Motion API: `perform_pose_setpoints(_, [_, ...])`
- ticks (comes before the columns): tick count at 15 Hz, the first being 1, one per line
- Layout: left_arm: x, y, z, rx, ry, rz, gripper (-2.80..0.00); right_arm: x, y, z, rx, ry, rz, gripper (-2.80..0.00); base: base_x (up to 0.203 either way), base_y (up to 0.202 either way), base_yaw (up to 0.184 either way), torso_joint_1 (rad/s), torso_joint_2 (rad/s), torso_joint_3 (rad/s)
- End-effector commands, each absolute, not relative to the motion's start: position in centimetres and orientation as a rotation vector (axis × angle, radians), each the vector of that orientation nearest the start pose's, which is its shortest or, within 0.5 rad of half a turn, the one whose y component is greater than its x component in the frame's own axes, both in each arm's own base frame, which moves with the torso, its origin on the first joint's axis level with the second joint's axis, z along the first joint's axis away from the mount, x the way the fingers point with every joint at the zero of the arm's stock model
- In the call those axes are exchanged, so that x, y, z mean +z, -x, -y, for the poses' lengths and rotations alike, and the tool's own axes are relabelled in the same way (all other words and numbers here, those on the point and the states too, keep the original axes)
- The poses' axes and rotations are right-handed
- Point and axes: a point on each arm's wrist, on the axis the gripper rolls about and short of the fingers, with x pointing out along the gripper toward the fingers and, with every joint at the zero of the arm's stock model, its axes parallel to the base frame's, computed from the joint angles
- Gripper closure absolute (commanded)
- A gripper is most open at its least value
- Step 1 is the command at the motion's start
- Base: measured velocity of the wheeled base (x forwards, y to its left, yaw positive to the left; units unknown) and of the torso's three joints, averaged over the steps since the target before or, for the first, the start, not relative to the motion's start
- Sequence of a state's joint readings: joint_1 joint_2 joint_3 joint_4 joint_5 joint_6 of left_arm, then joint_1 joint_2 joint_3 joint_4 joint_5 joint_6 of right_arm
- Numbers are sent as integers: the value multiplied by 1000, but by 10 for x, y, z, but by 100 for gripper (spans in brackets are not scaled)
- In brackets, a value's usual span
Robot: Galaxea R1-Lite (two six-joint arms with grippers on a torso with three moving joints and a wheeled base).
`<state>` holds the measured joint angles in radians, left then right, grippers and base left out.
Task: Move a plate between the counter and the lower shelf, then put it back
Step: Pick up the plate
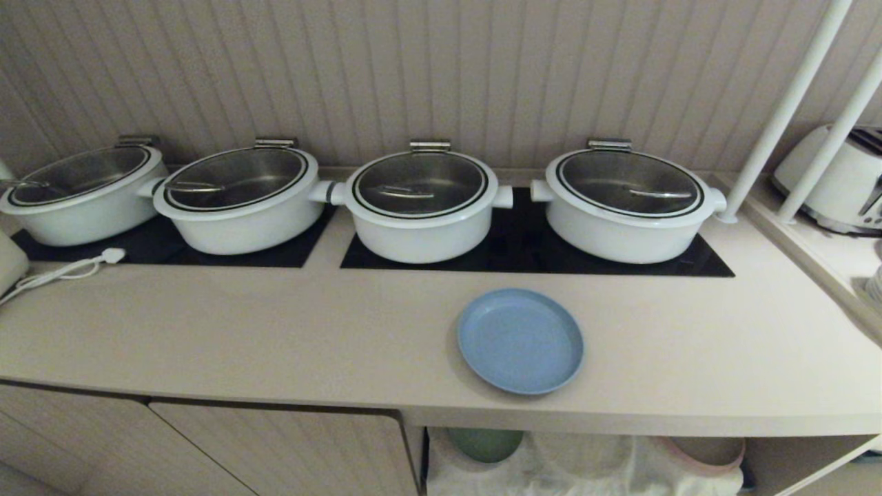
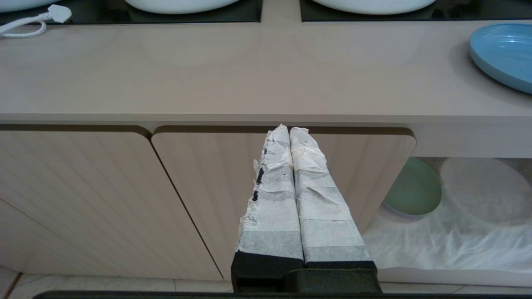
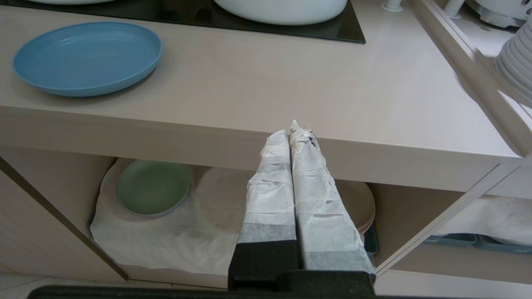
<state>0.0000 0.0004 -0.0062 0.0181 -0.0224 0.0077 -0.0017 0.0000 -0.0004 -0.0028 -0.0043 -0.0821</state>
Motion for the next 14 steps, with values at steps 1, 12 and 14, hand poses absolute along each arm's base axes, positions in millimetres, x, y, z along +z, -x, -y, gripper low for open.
perform_pose_setpoints(1, [75, 23, 1, -23, -8, -12, 0, 76, 23, 0, -6, 83, 3, 0, 0, 0, 0, 0, 0, 0])
perform_pose_setpoints(12, [75, 23, 1, -23, -8, -12, 0, 110, 27, 0, 7, 103, 30, 0, 0, 0, 0, 0, 0, 0])
perform_pose_setpoints(14, [75, 23, 1, -23, -8, -12, 0, 128, 23, 0, 12, 103, 12, 0, 0, 0, 0, 0, 0, 0])
